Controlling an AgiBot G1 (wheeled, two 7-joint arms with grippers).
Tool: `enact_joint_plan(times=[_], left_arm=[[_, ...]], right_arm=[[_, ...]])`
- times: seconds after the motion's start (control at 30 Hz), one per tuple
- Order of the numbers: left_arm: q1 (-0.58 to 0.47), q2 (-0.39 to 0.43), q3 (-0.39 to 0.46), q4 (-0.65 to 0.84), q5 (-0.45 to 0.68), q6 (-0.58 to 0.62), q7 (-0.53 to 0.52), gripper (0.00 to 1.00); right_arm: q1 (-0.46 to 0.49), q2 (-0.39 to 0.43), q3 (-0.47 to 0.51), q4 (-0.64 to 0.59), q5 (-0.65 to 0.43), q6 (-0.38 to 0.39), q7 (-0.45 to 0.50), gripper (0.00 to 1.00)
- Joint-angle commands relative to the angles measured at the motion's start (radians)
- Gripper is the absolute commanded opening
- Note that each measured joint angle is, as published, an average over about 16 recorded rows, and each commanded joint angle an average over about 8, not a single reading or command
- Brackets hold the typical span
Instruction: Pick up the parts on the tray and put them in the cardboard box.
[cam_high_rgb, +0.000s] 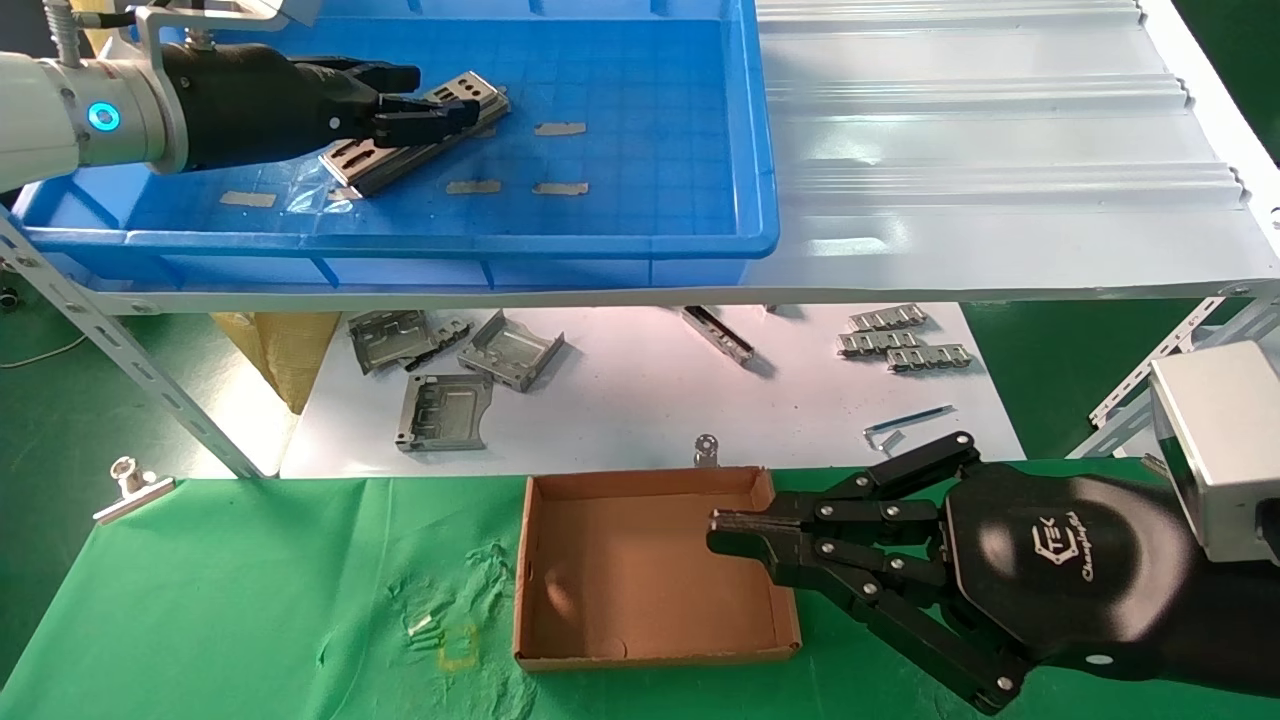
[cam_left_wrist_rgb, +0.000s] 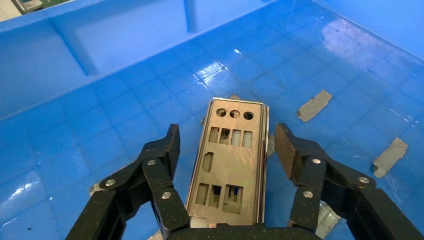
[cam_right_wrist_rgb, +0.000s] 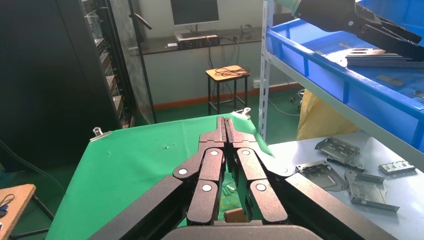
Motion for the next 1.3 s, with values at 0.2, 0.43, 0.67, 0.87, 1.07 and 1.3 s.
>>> enact_joint_plan(times=[0.2, 0.43, 0.67, 0.87, 1.07, 1.3], left_arm=[[0.000, 0.000, 0.000, -0.001, 0.000, -0.005, -0.002, 0.00], [0.000, 0.001, 0.002, 0.000, 0.002, -0.005, -0.007, 0.00], [-0.001, 0.000, 0.003, -0.001, 0.003, -0.004, -0.009, 0.00], [-0.004, -0.003, 0.000, -0.008, -0.001, 0.000, -0.004, 0.00], [-0.019, -0.009, -0.006, -0.018, -0.009, 0.013, 0.005, 0.00], [-0.044, -0.019, -0.015, -0.030, -0.022, 0.044, 0.018, 0.00]], right_arm=[[0.000, 0.000, 0.000, 0.000, 0.000, 0.000, 0.000, 0.00], [0.000, 0.000, 0.000, 0.000, 0.000, 0.000, 0.000, 0.00], [0.000, 0.000, 0.000, 0.000, 0.000, 0.000, 0.000, 0.00], [0.000, 0.000, 0.000, 0.000, 0.000, 0.000, 0.000, 0.00], [0.000, 0.000, 0.000, 0.000, 0.000, 0.000, 0.000, 0.00], [0.000, 0.000, -0.001, 0.000, 0.000, 0.000, 0.000, 0.00]])
